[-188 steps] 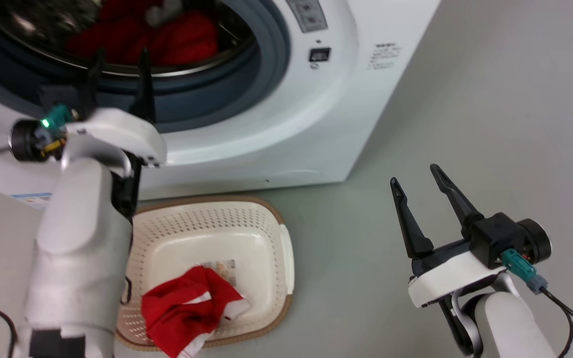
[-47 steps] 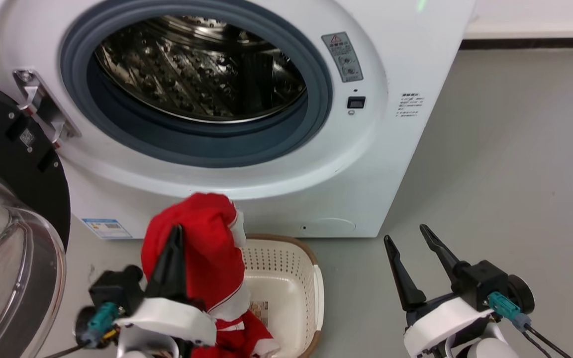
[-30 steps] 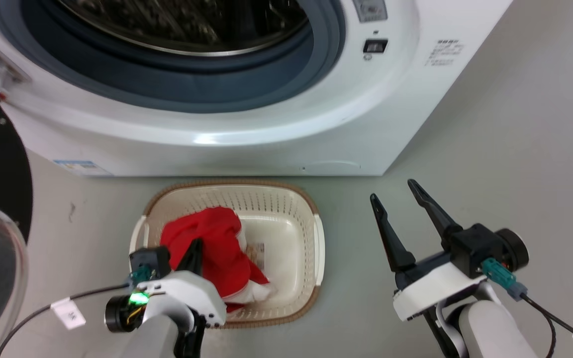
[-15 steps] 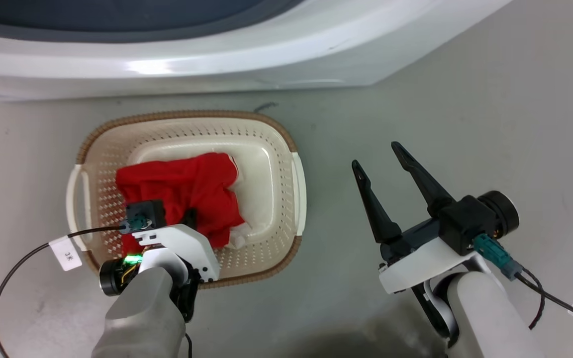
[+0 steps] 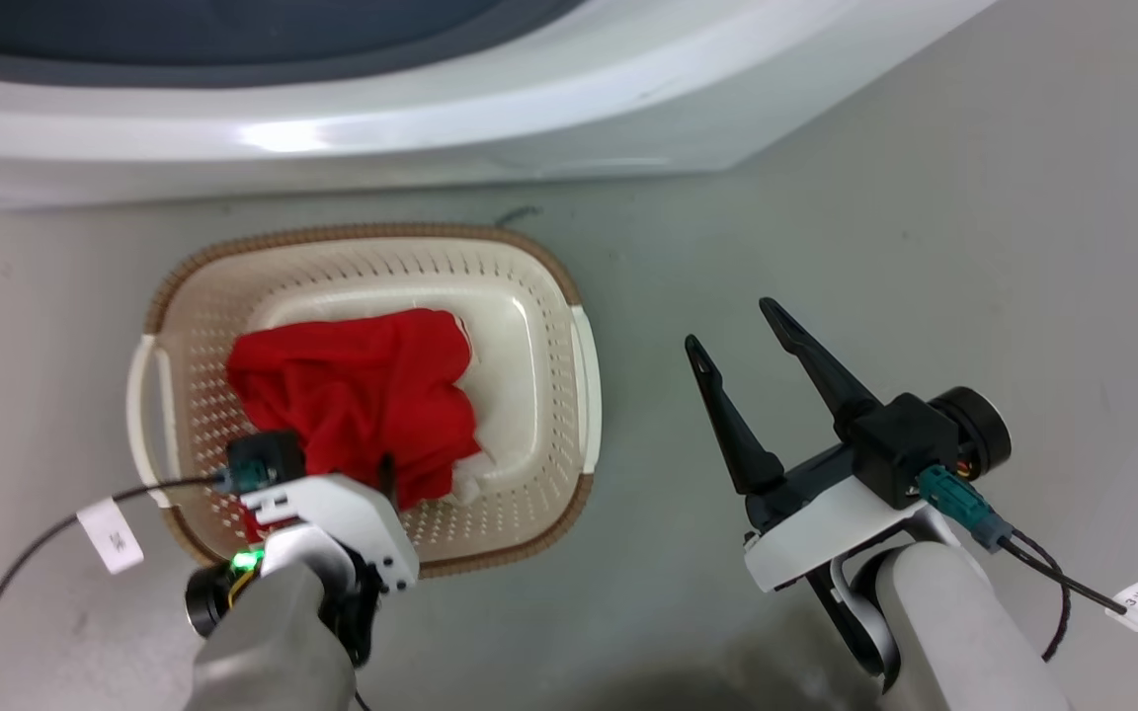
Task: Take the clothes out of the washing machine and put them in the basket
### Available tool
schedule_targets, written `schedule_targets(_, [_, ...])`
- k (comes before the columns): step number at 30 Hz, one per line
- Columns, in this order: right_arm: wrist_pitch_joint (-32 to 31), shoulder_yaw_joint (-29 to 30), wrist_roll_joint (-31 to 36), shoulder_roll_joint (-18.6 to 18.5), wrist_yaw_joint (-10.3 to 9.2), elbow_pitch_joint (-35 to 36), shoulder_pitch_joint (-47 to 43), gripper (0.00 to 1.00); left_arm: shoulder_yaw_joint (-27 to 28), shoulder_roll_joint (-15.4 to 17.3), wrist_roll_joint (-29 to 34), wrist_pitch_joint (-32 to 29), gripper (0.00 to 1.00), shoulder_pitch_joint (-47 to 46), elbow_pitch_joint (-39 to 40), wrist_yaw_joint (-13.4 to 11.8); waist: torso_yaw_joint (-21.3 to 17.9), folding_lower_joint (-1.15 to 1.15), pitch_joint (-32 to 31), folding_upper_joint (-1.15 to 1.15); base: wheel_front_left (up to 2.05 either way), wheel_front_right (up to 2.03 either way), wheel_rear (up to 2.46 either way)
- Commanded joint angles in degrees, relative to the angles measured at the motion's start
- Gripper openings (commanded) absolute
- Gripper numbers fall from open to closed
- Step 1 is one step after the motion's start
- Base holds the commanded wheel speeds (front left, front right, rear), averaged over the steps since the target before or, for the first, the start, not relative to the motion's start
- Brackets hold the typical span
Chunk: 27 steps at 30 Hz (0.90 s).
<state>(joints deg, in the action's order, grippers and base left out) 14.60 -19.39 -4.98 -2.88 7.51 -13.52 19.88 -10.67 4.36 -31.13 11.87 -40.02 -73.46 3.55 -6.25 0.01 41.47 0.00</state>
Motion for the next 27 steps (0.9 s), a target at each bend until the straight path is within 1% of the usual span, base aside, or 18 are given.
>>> schedule_targets(1, [0.3,0.4,0.2,0.0,-0.04,-0.7,-0.5,1.00,-0.1,-0.4,-0.3,0.6,1.00,1.8,-0.2,0.4,1.4,-0.01,-5.1,0.00,0.00,0.00,0.00])
schedule_targets(6, [0.5,2.2,0.1,0.0,-0.04,-2.5,-2.7,1.00,-1.0,-1.0,-0.7,1.9,1.00,6.1,-0.3,1.6,3.6,-0.01,-14.3,0.00,0.00,0.00,0.00])
schedule_targets(9, [0.5,3.4,0.4,0.0,-0.04,-3.1,-4.2,1.00,-1.7,-1.2,-0.4,2.7,1.00,8.7,-0.1,2.2,4.7,-0.01,-18.8,0.00,0.00,0.00,0.00])
schedule_targets(12, [0.4,4.6,0.8,0.0,-0.04,-3.4,-5.8,1.00,-2.7,-1.3,0.7,3.3,1.00,10.6,1.8,2.6,5.7,-0.01,-22.5,0.00,0.00,0.00,0.00])
schedule_targets(14, [0.2,5.5,1.1,0.0,-0.04,-3.1,-6.8,1.00,-2.5,-0.7,1.7,3.4,1.00,11.6,6.0,2.4,6.3,-0.01,-24.4,0.00,0.00,0.00,0.00])
schedule_targets(19, [-0.4,7.1,1.6,0.0,-0.04,-2.5,-9.0,1.00,-0.2,0.7,6.8,3.3,1.00,17.1,20.9,0.1,7.3,-0.01,-28.5,0.00,0.00,0.00,0.00])
schedule_targets(24, [-1.1,8.1,2.1,0.0,-0.04,-1.3,-10.9,1.00,3.9,0.7,12.7,3.3,1.00,22.4,35.8,-1.4,7.9,-0.01,-31.6,0.00,0.00,0.00,0.00])
schedule_targets(27, [-1.3,8.8,2.4,0.0,-0.04,-0.5,-12.0,1.00,6.1,0.3,15.8,3.3,1.00,24.6,43.7,-1.6,8.2,-0.01,-33.1,0.00,0.00,0.00,0.00])
